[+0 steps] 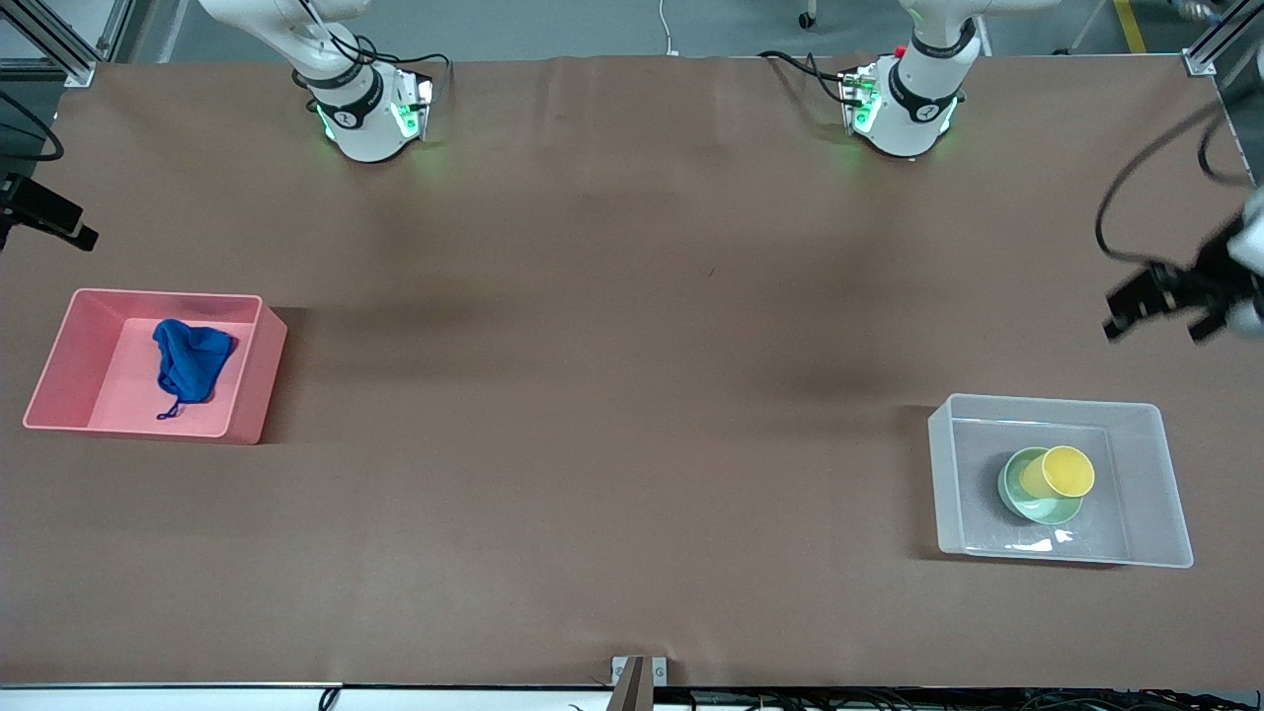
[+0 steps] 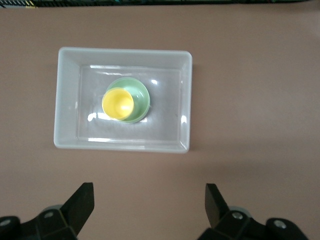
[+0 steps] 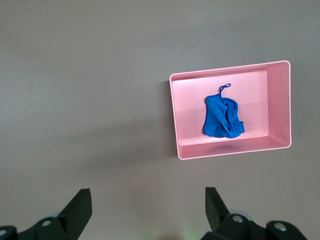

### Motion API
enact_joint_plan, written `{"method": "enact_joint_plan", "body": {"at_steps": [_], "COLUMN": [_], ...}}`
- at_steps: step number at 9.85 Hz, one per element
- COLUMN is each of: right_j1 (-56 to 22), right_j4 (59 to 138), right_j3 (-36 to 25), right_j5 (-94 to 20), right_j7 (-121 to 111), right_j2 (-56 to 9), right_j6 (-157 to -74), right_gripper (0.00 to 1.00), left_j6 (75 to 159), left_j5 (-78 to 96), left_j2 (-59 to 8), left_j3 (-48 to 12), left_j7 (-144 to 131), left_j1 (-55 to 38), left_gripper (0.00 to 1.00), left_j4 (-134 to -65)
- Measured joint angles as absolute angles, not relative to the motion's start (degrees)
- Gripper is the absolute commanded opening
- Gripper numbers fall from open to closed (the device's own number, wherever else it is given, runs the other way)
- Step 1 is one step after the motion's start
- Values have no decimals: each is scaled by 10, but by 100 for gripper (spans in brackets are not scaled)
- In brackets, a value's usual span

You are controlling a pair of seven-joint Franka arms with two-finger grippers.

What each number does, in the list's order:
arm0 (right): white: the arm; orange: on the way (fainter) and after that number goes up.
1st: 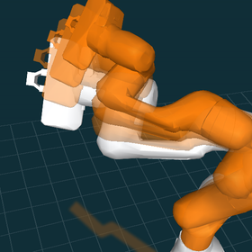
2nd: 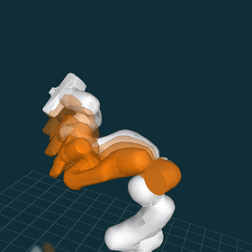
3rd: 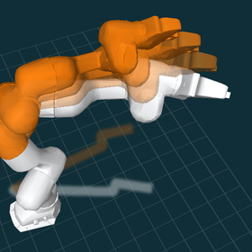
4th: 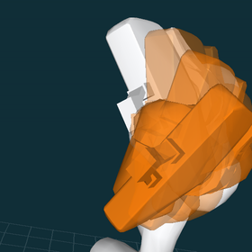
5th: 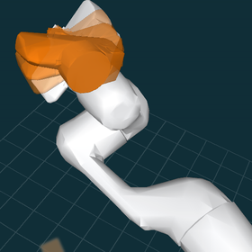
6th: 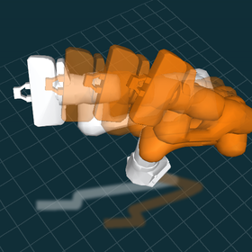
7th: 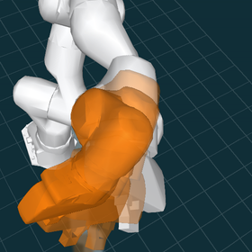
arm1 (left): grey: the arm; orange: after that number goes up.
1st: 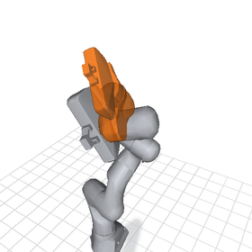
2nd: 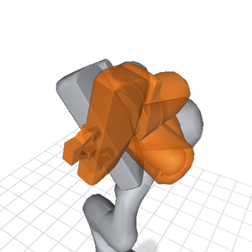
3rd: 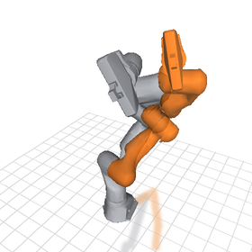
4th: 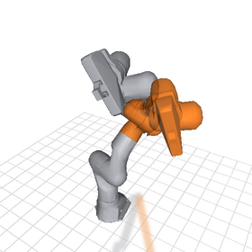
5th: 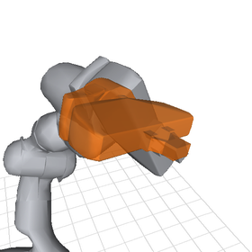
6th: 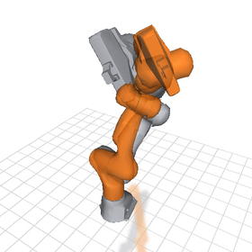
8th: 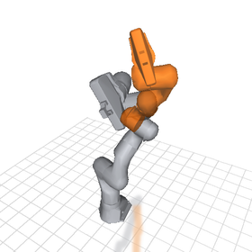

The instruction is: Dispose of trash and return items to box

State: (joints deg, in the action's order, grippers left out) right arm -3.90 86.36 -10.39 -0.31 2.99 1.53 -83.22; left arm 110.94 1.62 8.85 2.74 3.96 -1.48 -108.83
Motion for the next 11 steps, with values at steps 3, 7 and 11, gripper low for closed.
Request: {"method": "enact_joint_plan", "body": {"at_steps": [3,7,11], "right_j1": [-39,-39,-39], "right_j4": [864,864,864], "right_j3": [-104,-104,-104], "right_j5": [-3,-2,-1], "right_j7": [30,30,30], "right_j2": [15,15,15], "right_j6": [-832,-832,-832], "right_gripper": [100,100,100], "left_j6": [995,838,821], "left_j5": [16,16,16], "left_j2": [129,6,16], "left_j3": [1,-5,-8], "left_j7": [31,30,17], "left_j1": [-15,-17,-17], "left_gripper": [100,100,100], "left_j4": [-1035,-804,-802]}}
